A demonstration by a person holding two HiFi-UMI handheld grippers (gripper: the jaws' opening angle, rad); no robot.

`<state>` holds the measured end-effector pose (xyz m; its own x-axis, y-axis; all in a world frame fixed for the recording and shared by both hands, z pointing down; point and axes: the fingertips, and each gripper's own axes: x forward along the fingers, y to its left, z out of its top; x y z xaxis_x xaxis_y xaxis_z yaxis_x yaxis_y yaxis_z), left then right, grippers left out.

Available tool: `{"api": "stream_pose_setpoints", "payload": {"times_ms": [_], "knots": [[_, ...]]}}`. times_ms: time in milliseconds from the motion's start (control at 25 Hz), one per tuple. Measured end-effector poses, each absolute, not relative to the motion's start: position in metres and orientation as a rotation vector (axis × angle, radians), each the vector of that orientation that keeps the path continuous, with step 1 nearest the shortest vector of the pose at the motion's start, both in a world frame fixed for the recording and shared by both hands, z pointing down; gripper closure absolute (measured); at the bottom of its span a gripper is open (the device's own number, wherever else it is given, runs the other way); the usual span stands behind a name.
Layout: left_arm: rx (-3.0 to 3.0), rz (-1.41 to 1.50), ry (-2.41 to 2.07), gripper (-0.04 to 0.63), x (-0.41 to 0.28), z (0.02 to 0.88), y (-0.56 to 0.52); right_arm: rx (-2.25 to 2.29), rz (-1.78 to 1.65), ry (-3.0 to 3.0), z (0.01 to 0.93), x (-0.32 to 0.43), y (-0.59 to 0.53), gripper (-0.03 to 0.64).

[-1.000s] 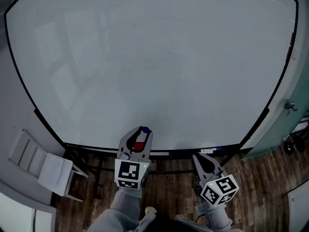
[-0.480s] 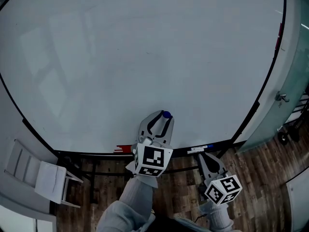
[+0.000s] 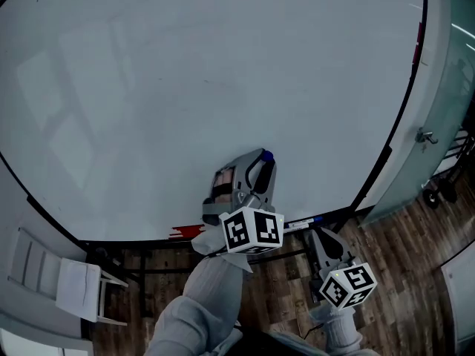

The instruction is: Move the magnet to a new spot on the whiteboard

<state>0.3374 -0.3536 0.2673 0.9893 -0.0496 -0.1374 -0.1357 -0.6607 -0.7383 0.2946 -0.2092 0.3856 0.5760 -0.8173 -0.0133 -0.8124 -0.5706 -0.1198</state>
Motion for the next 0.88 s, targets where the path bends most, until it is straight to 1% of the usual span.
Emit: {"api": "stream_pose_setpoints", "payload": {"times_ms": [520, 720, 880], "knots": [[-2.098, 0.027, 0.189, 0.469, 0.350, 0.266, -0.351, -2.698, -0.052, 1.324, 0.385, 0.302, -0.192, 0.588], [-1.836, -0.020, 0.291, 0.468, 0.354, 0.271, -0.351, -2.703, -0.059, 1.310, 0.387, 0.301, -0.187, 0.588], [-1.829, -0.035, 0.290, 0.468, 0.354, 0.272, -0.351, -2.703, -0.060, 1.297, 0.388, 0.299, -0.183, 0.588]]}}
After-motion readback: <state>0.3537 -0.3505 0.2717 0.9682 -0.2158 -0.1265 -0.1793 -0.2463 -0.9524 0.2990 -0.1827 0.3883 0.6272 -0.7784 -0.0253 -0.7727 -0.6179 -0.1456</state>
